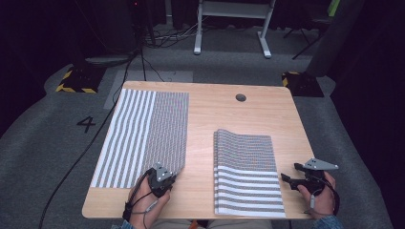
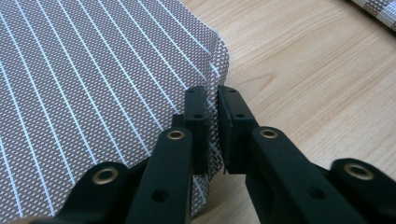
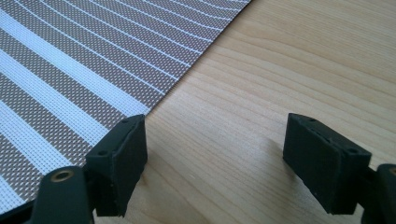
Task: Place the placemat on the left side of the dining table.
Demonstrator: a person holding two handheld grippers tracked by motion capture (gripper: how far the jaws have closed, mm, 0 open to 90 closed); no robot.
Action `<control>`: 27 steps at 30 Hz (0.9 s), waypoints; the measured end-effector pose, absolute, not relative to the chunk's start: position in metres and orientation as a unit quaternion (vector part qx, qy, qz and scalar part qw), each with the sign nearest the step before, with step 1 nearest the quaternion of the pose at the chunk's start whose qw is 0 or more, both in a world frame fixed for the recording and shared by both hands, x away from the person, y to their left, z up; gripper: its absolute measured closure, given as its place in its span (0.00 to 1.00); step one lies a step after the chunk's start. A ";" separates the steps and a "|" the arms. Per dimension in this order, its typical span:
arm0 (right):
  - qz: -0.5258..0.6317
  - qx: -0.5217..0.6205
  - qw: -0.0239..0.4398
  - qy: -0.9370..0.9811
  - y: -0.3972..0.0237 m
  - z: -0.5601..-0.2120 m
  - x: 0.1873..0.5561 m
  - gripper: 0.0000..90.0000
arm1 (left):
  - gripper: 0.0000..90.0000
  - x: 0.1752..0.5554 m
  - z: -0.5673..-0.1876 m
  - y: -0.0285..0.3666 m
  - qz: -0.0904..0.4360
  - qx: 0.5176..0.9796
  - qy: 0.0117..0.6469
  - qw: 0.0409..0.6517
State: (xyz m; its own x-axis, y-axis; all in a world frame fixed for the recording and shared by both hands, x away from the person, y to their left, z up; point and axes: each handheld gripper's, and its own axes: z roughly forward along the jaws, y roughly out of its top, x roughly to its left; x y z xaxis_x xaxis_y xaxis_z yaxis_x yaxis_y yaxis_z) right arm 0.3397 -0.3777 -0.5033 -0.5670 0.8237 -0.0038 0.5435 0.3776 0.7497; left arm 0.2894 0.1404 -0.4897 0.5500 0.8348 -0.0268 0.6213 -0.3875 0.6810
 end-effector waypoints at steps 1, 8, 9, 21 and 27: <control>0.363 0.423 0.193 0.807 -0.378 -0.503 0.340 0.25 | 0.85 0.287 -0.487 0.141 0.155 0.814 0.447 0.335; 0.363 0.423 0.193 0.807 -0.378 -0.503 0.340 0.25 | 0.47 0.278 -0.471 0.140 0.119 0.785 0.457 0.402; 0.363 0.423 0.193 0.807 -0.378 -0.503 0.340 0.25 | 0.48 0.280 -0.471 0.141 0.131 0.783 0.458 0.400; 0.364 0.423 0.192 0.807 -0.378 -0.503 0.340 0.25 | 0.42 0.290 -0.494 0.138 0.181 0.816 0.455 0.306; 0.363 0.423 0.193 0.807 -0.378 -0.503 0.340 0.25 | 0.40 0.291 -0.492 0.138 0.176 0.815 0.458 0.309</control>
State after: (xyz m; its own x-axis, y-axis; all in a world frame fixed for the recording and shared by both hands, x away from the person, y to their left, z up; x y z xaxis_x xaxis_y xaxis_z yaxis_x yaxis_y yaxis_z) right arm 0.3397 -0.3777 -0.5033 -0.5675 0.8233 -0.0034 0.5434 0.3777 0.7497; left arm 0.2905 0.1375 -0.4921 0.5192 0.8546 0.0041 0.6370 -0.3902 0.6649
